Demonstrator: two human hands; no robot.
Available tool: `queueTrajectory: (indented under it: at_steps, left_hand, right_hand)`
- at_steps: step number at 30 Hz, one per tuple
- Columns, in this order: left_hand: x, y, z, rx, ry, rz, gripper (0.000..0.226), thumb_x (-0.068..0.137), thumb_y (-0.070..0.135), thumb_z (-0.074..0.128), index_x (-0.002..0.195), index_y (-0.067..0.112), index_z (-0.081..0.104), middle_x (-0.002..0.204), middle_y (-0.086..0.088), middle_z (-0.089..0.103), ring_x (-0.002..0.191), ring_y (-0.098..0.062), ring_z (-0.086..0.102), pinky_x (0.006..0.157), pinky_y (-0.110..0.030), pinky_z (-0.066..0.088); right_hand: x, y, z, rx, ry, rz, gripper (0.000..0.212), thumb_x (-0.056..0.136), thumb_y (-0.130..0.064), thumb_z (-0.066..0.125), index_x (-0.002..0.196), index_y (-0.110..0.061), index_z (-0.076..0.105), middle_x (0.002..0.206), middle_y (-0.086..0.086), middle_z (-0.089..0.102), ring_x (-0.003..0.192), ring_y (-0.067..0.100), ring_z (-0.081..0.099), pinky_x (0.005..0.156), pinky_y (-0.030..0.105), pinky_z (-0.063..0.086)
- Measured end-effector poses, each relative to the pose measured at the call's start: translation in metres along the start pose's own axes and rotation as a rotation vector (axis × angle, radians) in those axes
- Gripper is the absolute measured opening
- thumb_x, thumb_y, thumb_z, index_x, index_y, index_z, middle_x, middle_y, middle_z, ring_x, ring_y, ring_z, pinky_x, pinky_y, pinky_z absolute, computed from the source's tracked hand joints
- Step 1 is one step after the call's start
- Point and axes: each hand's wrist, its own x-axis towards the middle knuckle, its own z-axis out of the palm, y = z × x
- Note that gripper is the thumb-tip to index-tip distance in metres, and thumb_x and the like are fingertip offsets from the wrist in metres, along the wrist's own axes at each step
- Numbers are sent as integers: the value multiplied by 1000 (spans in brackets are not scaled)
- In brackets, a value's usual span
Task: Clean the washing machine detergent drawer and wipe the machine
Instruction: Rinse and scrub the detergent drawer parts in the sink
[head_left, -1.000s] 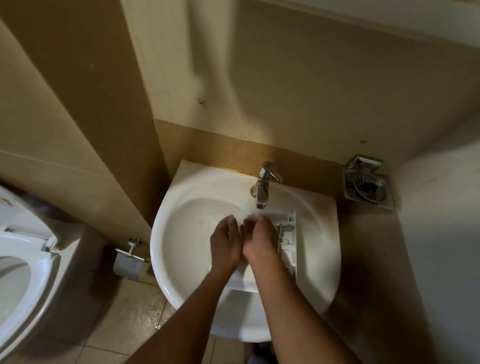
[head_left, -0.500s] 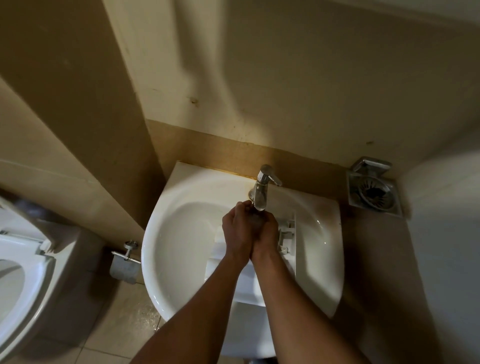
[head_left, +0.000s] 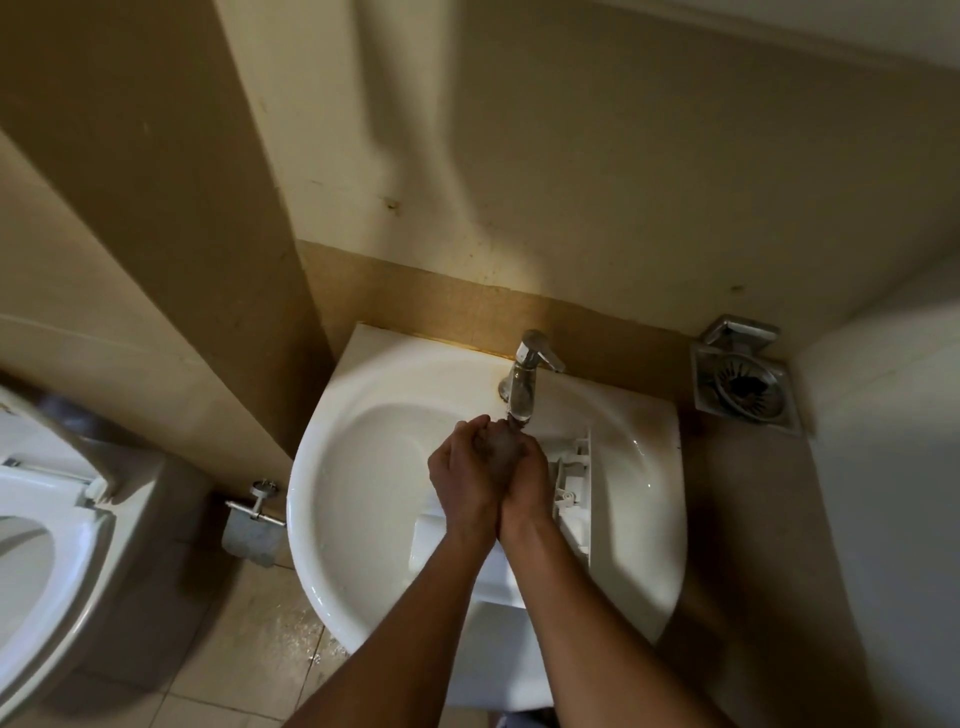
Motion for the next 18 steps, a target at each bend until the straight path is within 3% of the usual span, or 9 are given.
queueTrajectory:
  at_steps: [4, 7, 8, 10, 12, 14, 16, 18]
  left_hand:
    - [-35, 20, 11, -95, -16, 4, 30, 97, 15, 52, 89, 17, 80, 83, -3, 79, 84, -16, 74, 73, -24, 55]
    - [-56, 26, 28, -91, -177, 23, 31, 101, 17, 48, 96, 11, 79, 87, -6, 79, 87, -18, 75, 80, -31, 58]
    - [-59, 22, 29, -53, -235, 44, 33, 102, 20, 47, 97, 12, 78, 88, -6, 79, 88, -19, 75, 81, -35, 59]
    - [-59, 8, 19, 91, -317, 82, 38, 103, 23, 45, 88, 8, 76, 79, -8, 77, 78, -24, 74, 74, -42, 58]
    - [-52, -10, 2, 253, -361, 127, 45, 103, 26, 48, 69, 5, 68, 59, -5, 66, 57, -19, 62, 60, -35, 49]
    - [-46, -17, -14, 405, -422, 173, 49, 103, 26, 50, 59, 9, 61, 50, -2, 57, 48, -6, 50, 58, -27, 40]
    - [-40, -20, -27, 532, -500, 232, 36, 103, 21, 52, 72, 12, 69, 66, 0, 66, 56, 0, 53, 66, -23, 42]
    - [-28, -25, -41, 711, -510, 303, 23, 102, 19, 54, 111, 10, 73, 112, -7, 72, 98, -8, 65, 92, -21, 44]
  right_hand:
    - [-44, -17, 14, 110, -38, -60, 33, 97, -15, 42, 78, -5, 68, 73, 11, 69, 68, 23, 72, 61, 28, 60]
    - [-84, -45, 32, 19, -48, -177, 25, 90, -12, 46, 74, -6, 65, 69, 10, 69, 65, 21, 72, 60, 27, 60]
    - [-94, -52, 34, -169, 1, -221, 27, 93, -11, 47, 76, -5, 68, 71, 10, 71, 68, 20, 72, 61, 26, 59]
    - [-105, -60, 23, -804, 177, -324, 26, 95, -5, 50, 84, -3, 73, 78, 13, 74, 77, 23, 73, 63, 29, 57]
    - [-113, -59, 8, -1425, 278, -328, 22, 88, -1, 54, 78, -5, 73, 76, 16, 73, 76, 31, 73, 62, 39, 58]
    - [-121, -55, -3, -1794, 292, -282, 18, 83, -3, 56, 73, -2, 70, 75, 17, 71, 75, 34, 71, 67, 46, 58]
    - [-129, -48, -8, -1939, 334, -367, 16, 85, -2, 56, 78, 0, 70, 78, 14, 71, 78, 30, 70, 71, 39, 56]
    - [-139, -39, -12, -1924, 369, -535, 20, 85, 1, 55, 87, -4, 74, 86, 8, 74, 85, 25, 69, 75, 31, 54]
